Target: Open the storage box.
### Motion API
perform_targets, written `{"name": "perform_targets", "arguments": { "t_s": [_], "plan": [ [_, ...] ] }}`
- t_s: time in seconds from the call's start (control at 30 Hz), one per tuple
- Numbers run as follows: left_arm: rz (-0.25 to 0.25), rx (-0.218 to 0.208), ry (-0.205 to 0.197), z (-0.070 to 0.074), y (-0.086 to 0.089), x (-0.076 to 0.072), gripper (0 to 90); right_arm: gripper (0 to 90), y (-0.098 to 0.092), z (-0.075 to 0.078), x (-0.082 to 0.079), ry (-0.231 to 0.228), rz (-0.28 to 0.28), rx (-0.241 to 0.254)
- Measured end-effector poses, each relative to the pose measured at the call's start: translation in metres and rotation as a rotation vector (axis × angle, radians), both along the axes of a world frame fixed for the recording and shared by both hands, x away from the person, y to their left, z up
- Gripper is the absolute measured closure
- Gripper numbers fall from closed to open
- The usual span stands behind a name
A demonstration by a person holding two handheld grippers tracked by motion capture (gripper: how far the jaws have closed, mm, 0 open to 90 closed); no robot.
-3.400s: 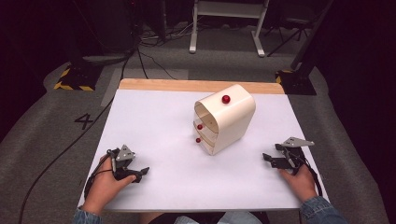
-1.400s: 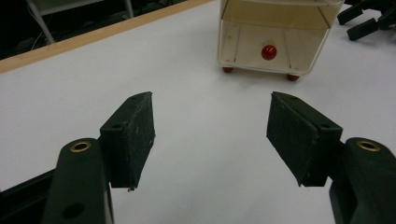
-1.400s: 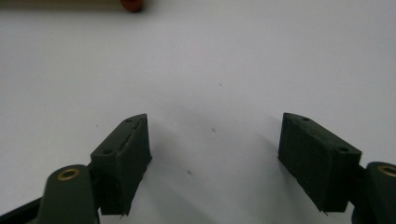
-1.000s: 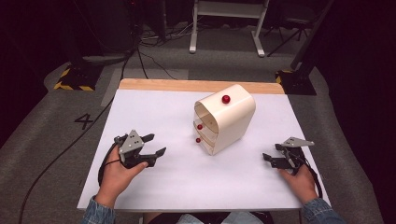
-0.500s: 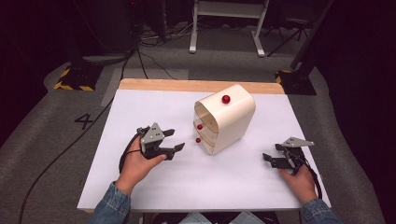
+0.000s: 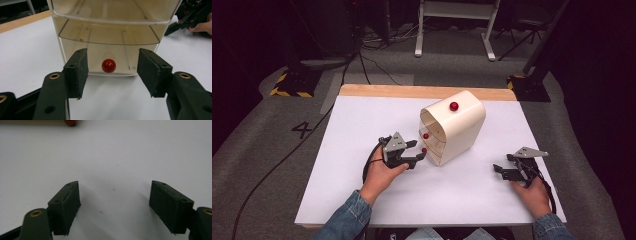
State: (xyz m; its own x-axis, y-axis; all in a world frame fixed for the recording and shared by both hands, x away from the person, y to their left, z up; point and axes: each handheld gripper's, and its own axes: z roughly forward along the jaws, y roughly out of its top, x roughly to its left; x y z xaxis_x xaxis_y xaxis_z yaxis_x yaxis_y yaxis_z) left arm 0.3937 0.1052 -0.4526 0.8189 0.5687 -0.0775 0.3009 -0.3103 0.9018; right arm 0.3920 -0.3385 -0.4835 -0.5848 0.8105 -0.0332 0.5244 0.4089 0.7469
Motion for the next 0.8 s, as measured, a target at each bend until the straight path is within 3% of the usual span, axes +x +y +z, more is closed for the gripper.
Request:
{"name": "perform_targets", "arguments": {
  "t_s": [0.37,0.63,0.7,0.8],
  "plan": [
    [-0.02,0.029,0.014,-0.012,-0.01,0.006,53.9,24.8,0.0,0.0,0.0,0.0,0.0,0.0],
    [-0.002,0.038,0.02,-0.016,-0.01,0.01,73.1,24.8,0.0,0.0,0.0,0.0,0.0,0.001],
    [-0.005,0.023,0.031,-0.017,-0.01,0.011,73.2,24.8,0.0,0.0,0.0,0.0,0.0,0.001],
    [-0.007,0.043,0.024,-0.015,-0.011,0.01,73.3,24.8,0.0,0.0,0.0,0.001,0.0,0.001]
  ]
}}
